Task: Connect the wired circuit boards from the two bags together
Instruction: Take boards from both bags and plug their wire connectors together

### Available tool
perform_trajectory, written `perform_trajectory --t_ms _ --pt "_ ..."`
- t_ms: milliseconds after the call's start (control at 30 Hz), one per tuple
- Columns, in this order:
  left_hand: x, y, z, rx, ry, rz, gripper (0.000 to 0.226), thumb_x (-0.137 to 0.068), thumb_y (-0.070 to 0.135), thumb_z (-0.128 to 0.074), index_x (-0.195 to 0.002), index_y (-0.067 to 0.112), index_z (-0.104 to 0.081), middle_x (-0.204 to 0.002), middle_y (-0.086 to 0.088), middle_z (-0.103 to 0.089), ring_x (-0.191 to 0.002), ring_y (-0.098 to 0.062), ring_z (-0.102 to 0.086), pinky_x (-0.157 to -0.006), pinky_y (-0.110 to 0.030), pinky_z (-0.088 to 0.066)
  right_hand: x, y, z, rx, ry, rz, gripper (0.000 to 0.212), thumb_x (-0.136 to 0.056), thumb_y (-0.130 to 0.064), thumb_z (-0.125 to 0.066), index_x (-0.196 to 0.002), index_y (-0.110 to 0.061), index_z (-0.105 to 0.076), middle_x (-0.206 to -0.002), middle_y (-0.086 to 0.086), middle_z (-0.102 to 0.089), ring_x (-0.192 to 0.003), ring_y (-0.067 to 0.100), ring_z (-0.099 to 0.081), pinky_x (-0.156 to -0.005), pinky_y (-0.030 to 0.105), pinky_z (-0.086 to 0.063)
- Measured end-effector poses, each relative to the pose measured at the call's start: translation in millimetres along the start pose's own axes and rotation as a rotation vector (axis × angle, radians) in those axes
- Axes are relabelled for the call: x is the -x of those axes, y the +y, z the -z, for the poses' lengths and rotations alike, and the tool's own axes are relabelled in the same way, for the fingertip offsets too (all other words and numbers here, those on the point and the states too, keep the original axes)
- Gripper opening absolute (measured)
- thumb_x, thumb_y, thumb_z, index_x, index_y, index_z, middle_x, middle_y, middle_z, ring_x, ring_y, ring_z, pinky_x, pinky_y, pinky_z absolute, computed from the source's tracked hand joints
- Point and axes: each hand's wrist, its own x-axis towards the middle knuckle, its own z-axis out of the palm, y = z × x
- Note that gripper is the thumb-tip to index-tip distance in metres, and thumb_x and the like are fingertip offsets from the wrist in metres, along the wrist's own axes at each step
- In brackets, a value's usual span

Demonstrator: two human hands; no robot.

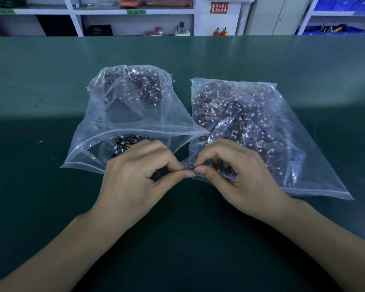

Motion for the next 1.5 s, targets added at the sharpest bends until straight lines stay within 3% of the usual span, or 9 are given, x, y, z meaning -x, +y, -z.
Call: perform_trajectory --t_ms 167,833,1000,1133,1200,1300,1500 --pt "-2 1 0 0.006 0.077 0.029 0.028 -0.088 0.041 -0.086 -0.082 0.014 -0.078 -0.082 0.009 -0.068 -0.078 -0.018 -0.066 -0.059 -0.037 -0.053 1 0 -1 0.009 0.016 -0.028 0.005 -0.102 -0.019 -0.072 -0.100 -0.014 -0.073 -0.096 -0.019 -0.063 -0.083 0.004 -0.057 -0.077 0.013 -0.040" --pt "-1 0 1 0.009 0.056 -0.017 0.023 -0.090 0.036 -0.086 -0.082 0.016 -0.080 -0.083 0.009 -0.068 -0.079 -0.015 -0.066 -0.059 -0.032 -0.050 0 -1 0 0.019 -0.001 -0.016 0.010 -0.103 -0.024 -0.068 -0.101 -0.014 -0.072 -0.096 -0.016 -0.064 -0.083 0.006 -0.058 -0.077 0.013 -0.040" --pt "-2 1 1 0.029 0.077 0.015 0.020 -0.089 0.034 -0.089 -0.083 0.016 -0.081 -0.080 0.009 -0.067 -0.073 -0.013 -0.064 -0.062 -0.025 -0.046 -1 -3 3 0.059 0.031 0.000 0.011 -0.100 -0.027 -0.074 -0.103 -0.016 -0.073 -0.096 -0.017 -0.062 -0.083 0.007 -0.058 -0.078 0.015 -0.041" --pt "-1 -3 1 0.059 0.127 0.028 0.019 -0.088 0.032 -0.088 -0.084 0.014 -0.085 -0.079 0.005 -0.072 -0.069 -0.019 -0.067 -0.059 -0.036 -0.051 -2 1 9 0.267 -0.076 -0.006 0.039 -0.088 -0.038 -0.082 -0.121 -0.023 -0.068 -0.111 -0.015 -0.063 -0.092 0.002 -0.053 -0.093 0.024 -0.043" --pt "-1 -5 2 0.062 0.127 0.025 0.015 -0.088 0.031 -0.088 -0.087 0.016 -0.086 -0.081 0.005 -0.075 -0.071 -0.018 -0.070 -0.059 -0.038 -0.053 -3 3 9 0.354 -0.117 -0.017 0.042 -0.083 -0.026 -0.082 -0.123 -0.024 -0.067 -0.113 -0.014 -0.063 -0.095 0.002 -0.051 -0.095 0.028 -0.044" --pt "0 -5 1 0.054 0.069 -0.018 0.012 -0.091 0.031 -0.085 -0.095 0.020 -0.087 -0.086 0.011 -0.077 -0.075 -0.009 -0.071 -0.064 -0.033 -0.056 -4 4 10 0.320 -0.040 -0.043 0.038 -0.081 -0.003 -0.077 -0.114 -0.021 -0.071 -0.099 -0.013 -0.064 -0.088 0.007 -0.056 -0.087 0.026 -0.046" --pt "3 -9 -6 0.023 -0.088 -0.046 0.015 -0.097 0.036 -0.079 -0.106 0.027 -0.087 -0.089 0.014 -0.074 -0.080 -0.009 -0.069 -0.065 -0.038 -0.057 -1 0 10 0.205 0.021 -0.074 0.035 -0.083 0.003 -0.076 -0.109 -0.021 -0.073 -0.096 -0.015 -0.064 -0.080 0.009 -0.059 -0.073 0.028 -0.052"
